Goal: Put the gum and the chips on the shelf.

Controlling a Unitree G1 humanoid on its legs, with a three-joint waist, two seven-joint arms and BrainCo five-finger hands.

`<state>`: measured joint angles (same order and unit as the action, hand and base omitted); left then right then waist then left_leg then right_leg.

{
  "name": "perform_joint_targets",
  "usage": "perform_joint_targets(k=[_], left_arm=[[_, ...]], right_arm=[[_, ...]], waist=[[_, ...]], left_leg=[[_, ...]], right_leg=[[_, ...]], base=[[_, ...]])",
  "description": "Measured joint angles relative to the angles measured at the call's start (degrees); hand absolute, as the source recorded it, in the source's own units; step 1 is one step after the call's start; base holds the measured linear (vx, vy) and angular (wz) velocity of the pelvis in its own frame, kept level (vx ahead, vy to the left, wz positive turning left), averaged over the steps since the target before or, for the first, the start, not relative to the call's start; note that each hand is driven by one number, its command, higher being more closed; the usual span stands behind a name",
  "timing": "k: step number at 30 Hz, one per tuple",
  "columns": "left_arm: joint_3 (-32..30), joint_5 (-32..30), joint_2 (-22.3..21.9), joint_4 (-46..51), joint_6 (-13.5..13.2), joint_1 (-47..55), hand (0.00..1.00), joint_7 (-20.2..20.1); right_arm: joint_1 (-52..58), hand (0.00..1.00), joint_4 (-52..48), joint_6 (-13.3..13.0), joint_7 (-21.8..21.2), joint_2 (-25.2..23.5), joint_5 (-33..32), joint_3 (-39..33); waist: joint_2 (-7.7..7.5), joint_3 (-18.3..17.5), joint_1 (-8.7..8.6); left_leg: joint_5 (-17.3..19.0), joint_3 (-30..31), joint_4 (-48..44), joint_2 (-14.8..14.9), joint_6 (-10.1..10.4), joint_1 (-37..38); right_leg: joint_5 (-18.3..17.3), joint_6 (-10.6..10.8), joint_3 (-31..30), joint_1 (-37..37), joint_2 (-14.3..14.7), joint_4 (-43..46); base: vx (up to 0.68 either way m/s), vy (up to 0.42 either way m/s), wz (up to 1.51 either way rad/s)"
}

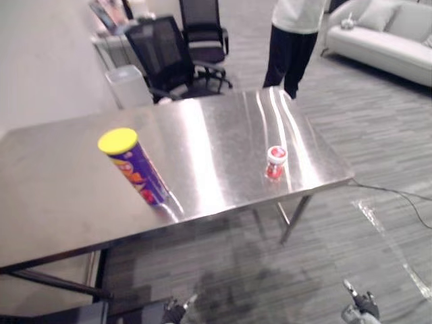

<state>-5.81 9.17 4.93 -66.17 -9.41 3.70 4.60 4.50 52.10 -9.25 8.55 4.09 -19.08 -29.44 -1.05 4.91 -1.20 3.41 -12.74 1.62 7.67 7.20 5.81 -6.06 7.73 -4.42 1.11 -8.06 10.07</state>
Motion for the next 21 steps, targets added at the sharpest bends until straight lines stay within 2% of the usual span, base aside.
perform_joint_targets(k=[6, 11, 13, 15, 18, 21], left_arm=[[0.94, -3.02, -0.11, 0.19, -0.03, -0.18, 0.00, -0.39], [0.90, -3.81, -0.19, 0.25, -0.04, -0.10, 0.00, -0.51], [0.81, -4.91, -0.20, 0.38, -0.05, -0.05, 0.00, -0.50], [0.79, -5.99, -0.25, 0.40, -0.02, 0.33, 0.00, -0.51], [0.50, -7.83, -0.39, 0.43, 0.02, 0.95, 0.00, -0.55], [-0.22, -8.02, -0.77, 0.69, 0.03, 1.47, 0.00, -0.59]], right_arm=[[3.53, 0.00, -4.87, -0.11, 1.20, 0.17, -0.11, -6.44], [4.21, 0.00, -11.26, -0.31, 4.49, 0.54, 0.03, -11.92], [4.24, 0.00, -15.38, -0.34, 6.49, 0.51, 0.65, -13.36], [4.61, 0.00, -23.87, -0.41, 8.79, 0.49, 1.86, -15.19], [4.20, 0.00, -31.40, -0.84, 12.02, 0.49, 5.75, -18.62], [4.10, 0.00, -39.15, -0.77, 14.20, 0.51, 8.91, -19.94]], waist=[[-0.11, -0.40, -0.35], [0.17, -0.69, -0.49], [-0.03, -0.96, -0.45], [-0.09, -2.17, -0.61], [-0.09, -2.36, -1.98], [-0.02, -3.26, -1.86]], left_leg=[[-0.01, 2.73, -0.08, -0.49, -0.02, -1.31], [-0.20, 4.18, 0.13, -0.50, -0.26, -1.72], [-0.50, 4.20, 0.31, -0.79, -0.42, -2.13], [-1.90, 4.18, 1.65, -1.40, -0.54, -3.33], [-3.86, 5.92, 3.81, -1.38, -0.56, -3.43], [-4.12, 5.99, 4.12, -1.29, -0.52, -3.51]], right_leg=[[0.93, 0.11, 4.74, -2.58, -1.15, -4.05], [0.93, 0.11, 7.07, -3.34, -1.29, -4.75], [0.91, 0.14, 7.55, -3.31, -1.55, -5.79], [0.87, 0.20, 8.57, -2.25, -2.04, -7.39], [1.11, 0.61, 10.40, -2.24, -1.85, -7.75], [1.24, 0.84, 10.52, -2.21, -1.80, -7.87]], base=[[0.02, 0.007, 0.24], [-0.05, -0.001, 0.13], [-0.09, -0.005, -0.03], [-0.09, -0.017, -0.03], [-0.08, -0.019, 0.22], [-0.07, -0.002, 0.07]])
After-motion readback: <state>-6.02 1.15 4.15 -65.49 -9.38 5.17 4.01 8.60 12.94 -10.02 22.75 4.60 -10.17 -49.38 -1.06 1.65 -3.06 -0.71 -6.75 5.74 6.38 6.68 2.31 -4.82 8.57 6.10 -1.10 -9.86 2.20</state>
